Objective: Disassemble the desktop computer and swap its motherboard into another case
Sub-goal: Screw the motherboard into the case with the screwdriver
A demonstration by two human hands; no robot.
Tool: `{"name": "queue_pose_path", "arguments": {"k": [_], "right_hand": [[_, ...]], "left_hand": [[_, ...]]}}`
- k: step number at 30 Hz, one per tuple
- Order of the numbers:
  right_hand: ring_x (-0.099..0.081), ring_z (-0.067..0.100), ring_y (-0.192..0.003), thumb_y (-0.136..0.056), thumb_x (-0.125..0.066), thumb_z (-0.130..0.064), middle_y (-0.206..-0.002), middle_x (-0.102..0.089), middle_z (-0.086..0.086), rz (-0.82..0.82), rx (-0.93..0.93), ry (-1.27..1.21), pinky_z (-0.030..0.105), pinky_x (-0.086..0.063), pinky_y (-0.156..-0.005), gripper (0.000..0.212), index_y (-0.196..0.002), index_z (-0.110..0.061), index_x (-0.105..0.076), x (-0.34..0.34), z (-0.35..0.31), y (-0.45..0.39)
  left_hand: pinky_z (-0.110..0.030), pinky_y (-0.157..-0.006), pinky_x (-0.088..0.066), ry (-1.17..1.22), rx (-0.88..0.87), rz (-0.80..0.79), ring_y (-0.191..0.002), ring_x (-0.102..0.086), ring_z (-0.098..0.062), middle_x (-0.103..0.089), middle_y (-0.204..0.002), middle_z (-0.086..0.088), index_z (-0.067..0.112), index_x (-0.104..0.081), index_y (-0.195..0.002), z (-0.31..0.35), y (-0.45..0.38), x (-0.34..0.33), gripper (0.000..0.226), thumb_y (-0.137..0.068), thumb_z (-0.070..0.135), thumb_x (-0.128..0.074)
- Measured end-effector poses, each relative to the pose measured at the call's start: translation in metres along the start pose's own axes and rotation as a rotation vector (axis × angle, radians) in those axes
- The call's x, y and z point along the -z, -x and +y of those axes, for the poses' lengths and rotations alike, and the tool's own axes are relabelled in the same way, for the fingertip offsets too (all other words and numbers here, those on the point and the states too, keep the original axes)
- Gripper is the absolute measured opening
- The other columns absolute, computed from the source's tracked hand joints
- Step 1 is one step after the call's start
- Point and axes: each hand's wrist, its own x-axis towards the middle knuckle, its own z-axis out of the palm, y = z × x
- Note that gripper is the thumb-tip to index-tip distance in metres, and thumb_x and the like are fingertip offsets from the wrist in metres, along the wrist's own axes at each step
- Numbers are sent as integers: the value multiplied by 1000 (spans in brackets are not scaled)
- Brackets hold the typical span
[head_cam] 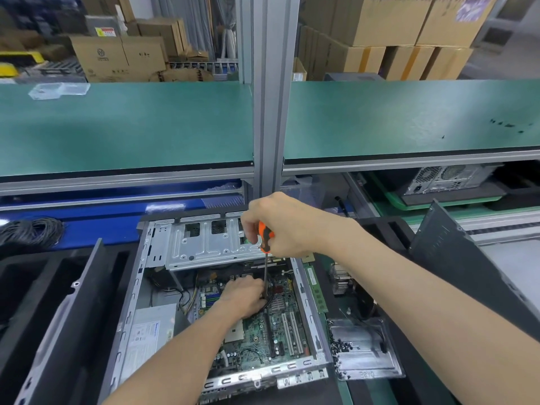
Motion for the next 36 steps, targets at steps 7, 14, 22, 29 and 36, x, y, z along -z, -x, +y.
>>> {"name": "queue_pose_path", "arguments": {"k": [7, 14, 22, 29, 36], "right_hand": [[-44, 31, -74, -100, -50, -47, -68, -24, -1, 200, -270, 356, 39, -35, -63, 35, -85, -16, -41, -5, 1, -2], [-52, 19, -83, -80, -62, -6, -92, -58, -2, 2, -24, 101, 26, -35, -57, 19, -86, -24, -59, -5, -4, 2], [-58, 32, -80, -101, -43, -53, -85, -52, 5, 287, -375, 435, 37, -33, -60, 39, -99, -15, -52, -8, 2, 11], [-51, 24, -86, -93, -55, -15, -91, -56, 2, 44, -97, 130, 35, -40, -69, 6, -98, -15, -59, -5, -5, 7], [-54, 28, -82, -88, -63, -41, -92, -49, 0, 164, -203, 207, 39, -44, -65, 30, -108, -19, -55, -7, 2, 16]], "left_hand": [[-44, -87, -48, -9, -5, 8, -109, -60, -33, -61, -118, -9, 20, -57, -125, 0, -2, 1, 39, -95, 44, -59], [-43, -85, -48, 4, 3, 10, -109, -59, -34, -60, -117, -9, 19, -58, -121, 2, -1, 5, 38, -93, 44, -58], [-40, -74, -47, 17, -11, 11, -99, -63, -32, -62, -111, -10, 14, -59, -114, 3, -2, 6, 32, -93, 39, -62], [-37, -69, -44, 28, -11, -11, -98, -61, -33, -59, -110, -8, 18, -58, -115, 4, -5, 8, 32, -91, 39, -61], [-37, -69, -43, 19, -21, -22, -96, -60, -31, -58, -110, -9, 13, -55, -117, 1, -6, 7, 37, -93, 41, -60]]}}
